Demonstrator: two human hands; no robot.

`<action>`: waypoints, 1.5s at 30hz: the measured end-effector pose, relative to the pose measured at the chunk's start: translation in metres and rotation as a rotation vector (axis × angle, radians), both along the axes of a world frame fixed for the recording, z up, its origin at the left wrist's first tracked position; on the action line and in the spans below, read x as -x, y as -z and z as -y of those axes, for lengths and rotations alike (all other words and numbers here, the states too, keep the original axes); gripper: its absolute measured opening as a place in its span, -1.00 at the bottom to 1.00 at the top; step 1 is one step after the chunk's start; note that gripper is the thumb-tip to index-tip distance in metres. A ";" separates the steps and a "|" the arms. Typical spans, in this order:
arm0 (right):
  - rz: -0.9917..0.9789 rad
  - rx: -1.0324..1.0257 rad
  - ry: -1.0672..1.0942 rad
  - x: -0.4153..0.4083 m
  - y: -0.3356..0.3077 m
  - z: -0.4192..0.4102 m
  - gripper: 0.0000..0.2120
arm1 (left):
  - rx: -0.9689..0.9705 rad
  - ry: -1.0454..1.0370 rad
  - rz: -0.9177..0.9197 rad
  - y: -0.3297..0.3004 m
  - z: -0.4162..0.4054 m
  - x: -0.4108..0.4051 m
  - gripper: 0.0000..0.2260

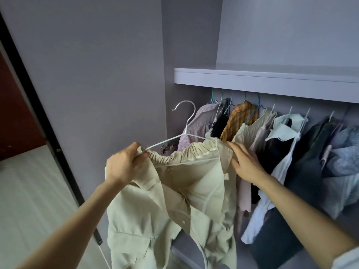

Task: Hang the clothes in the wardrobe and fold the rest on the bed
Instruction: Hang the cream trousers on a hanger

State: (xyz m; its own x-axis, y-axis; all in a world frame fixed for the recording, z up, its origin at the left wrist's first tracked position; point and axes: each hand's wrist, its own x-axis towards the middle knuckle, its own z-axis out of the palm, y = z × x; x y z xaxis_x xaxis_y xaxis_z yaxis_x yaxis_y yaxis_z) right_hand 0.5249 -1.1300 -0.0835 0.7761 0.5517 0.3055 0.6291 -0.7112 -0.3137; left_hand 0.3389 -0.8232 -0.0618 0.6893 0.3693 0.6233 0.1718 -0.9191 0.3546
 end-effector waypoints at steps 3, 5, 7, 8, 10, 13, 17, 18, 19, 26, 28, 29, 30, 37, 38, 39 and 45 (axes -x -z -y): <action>0.057 0.107 -0.018 -0.003 -0.004 -0.006 -0.53 | 0.011 0.009 -0.037 0.003 0.000 -0.004 -0.83; 0.012 0.096 -0.025 0.001 -0.005 0.000 -0.71 | 0.027 0.020 -0.067 0.008 0.000 -0.007 -0.82; 0.035 0.120 -0.032 0.007 -0.002 0.009 -0.80 | 0.053 0.041 -0.096 0.013 0.001 -0.013 -0.83; 0.044 0.117 -0.046 0.011 -0.001 0.014 -0.82 | 0.067 0.045 -0.116 0.016 0.002 -0.017 -0.83; 0.051 0.126 -0.072 0.016 -0.003 0.023 -0.84 | 0.084 0.043 -0.148 0.020 0.003 -0.028 -0.83; 0.110 0.262 -0.065 0.021 -0.009 0.036 -0.75 | 0.104 0.050 -0.186 0.027 0.011 -0.048 -0.84; 0.067 0.163 0.081 0.027 -0.016 0.040 -0.51 | 0.148 0.016 -0.223 0.033 0.025 -0.080 -0.79; 0.062 0.127 0.104 0.028 -0.016 0.038 -0.51 | 0.173 0.019 -0.247 0.033 0.028 -0.087 -0.77; 0.046 0.110 0.124 0.028 -0.016 0.038 -0.52 | 0.207 0.045 -0.272 0.032 0.031 -0.097 -0.73; -0.221 -0.013 0.212 0.024 -0.011 0.026 -0.64 | 0.500 0.195 -0.324 0.042 0.041 -0.136 -0.50; -0.285 -0.075 0.240 0.024 -0.011 0.017 -0.71 | 0.557 0.180 -0.321 0.049 0.036 -0.138 -0.51; -0.312 -0.103 0.248 0.026 -0.011 0.012 -0.73 | 0.571 0.169 -0.329 0.051 0.032 -0.138 -0.52; -0.330 -0.133 0.253 0.027 -0.012 0.006 -0.74 | 0.576 0.157 -0.334 0.051 0.027 -0.138 -0.53; -0.527 -0.512 0.347 0.036 -0.043 -0.066 -0.64 | 0.570 0.154 -0.173 0.026 -0.014 -0.137 -0.63; -0.555 -0.546 0.348 0.041 -0.048 -0.080 -0.65 | 0.559 0.168 -0.158 0.021 -0.019 -0.135 -0.64; -0.589 -0.584 0.344 0.045 -0.052 -0.095 -0.66 | 0.547 0.185 -0.145 0.016 -0.025 -0.133 -0.65; -0.546 -0.635 0.363 0.056 -0.060 -0.169 -0.68 | 0.489 0.251 -0.029 -0.014 -0.050 -0.117 -0.66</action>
State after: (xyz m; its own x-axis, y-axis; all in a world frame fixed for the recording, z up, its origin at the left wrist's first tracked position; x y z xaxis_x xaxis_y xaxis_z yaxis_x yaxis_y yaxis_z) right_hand 0.4686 -0.9612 -0.0231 0.9951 0.0985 0.0077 0.0494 -0.4285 -0.9022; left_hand 0.4555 -0.7733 -0.0482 0.8080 0.4330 0.3996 -0.0154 -0.6625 0.7489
